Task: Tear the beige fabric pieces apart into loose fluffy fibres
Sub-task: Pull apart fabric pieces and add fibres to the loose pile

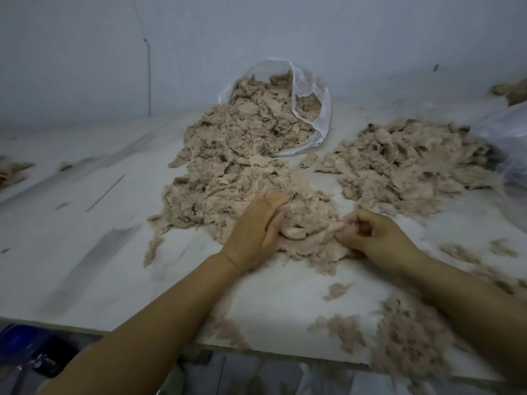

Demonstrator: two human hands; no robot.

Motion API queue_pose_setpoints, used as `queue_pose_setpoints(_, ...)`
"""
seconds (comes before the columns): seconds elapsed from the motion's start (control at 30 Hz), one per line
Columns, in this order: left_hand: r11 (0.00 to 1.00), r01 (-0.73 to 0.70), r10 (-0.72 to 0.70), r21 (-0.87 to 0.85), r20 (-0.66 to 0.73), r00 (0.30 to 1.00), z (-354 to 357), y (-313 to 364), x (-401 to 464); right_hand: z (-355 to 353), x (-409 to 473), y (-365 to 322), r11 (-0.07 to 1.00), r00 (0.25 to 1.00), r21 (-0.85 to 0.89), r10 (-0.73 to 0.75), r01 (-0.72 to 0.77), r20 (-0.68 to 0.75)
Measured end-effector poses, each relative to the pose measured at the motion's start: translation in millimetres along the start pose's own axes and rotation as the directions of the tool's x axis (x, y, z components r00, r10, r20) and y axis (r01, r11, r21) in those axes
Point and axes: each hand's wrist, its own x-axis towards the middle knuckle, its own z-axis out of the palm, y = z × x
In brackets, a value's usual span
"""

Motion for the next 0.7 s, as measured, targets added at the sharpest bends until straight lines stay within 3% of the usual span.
queue_pose_setpoints(0.07, 0.995, 0.008, 0.004, -0.098, 0.127, 0.992, 10.4, 12.8, 17.7, 0.1, 2.1, -2.3, 0.957, 0.999, 0.287, 0.035, -0.033, 0.000)
queue_pose_setpoints(0.1, 0.990, 0.054, -0.024, -0.132, 0.214, 0.977, 18.2, 16.8, 27.0, 1.1, 3.6, -3.1, 0.939, 0.999, 0.342, 0.033, -0.028, -0.009)
queue_pose_setpoints(0.17, 0.966, 0.194, -0.121, -0.173, 0.358, 0.926, 34.0, 21.1, 43.3, 4.3, 7.6, -4.1, 0.924, 0.999, 0.382, 0.028, -0.009, -0.044)
queue_pose_setpoints(0.23, 0.928, 0.275, -0.158, -0.251, 0.403, 0.901, 49.9, 21.4, 49.4, 5.3, 11.2, -2.9, 0.927, 0.994, 0.374, 0.042, -0.001, -0.101)
queue_pose_setpoints(0.33, 0.777, 0.417, -0.280, -0.471, 0.335, 0.900, 64.2, 17.0, 43.8, 4.8, 14.2, 2.5, 0.917, 0.992, 0.400, 0.063, -0.013, -0.113)
queue_pose_setpoints(0.5, 0.653, 0.416, -0.335, -0.633, 0.251, 0.908, 74.6, 14.0, 44.1, 9.2, 18.7, -0.2, 0.913, 0.992, 0.409, 0.049, 0.002, -0.115)
queue_pose_setpoints(0.6, 0.515, 0.431, -0.577, -0.741, 0.072, 0.814, 69.2, 8.0, 49.3, 2.4, 19.8, 0.5, 0.898, 0.979, 0.438, 0.064, 0.027, -0.192)
queue_pose_setpoints(0.63, 0.524, 0.432, -0.606, -0.734, 0.035, 0.794, 65.4, 4.6, 48.8, -0.7, 19.2, 2.0, 0.894, 0.973, 0.447, 0.072, 0.035, -0.221)
queue_pose_setpoints(0.7, 0.622, 0.435, -0.524, -0.651, 0.067, 0.849, 60.9, 4.4, 46.2, -4.1, 18.0, 3.9, 0.893, 0.963, 0.446, 0.069, 0.057, -0.262)
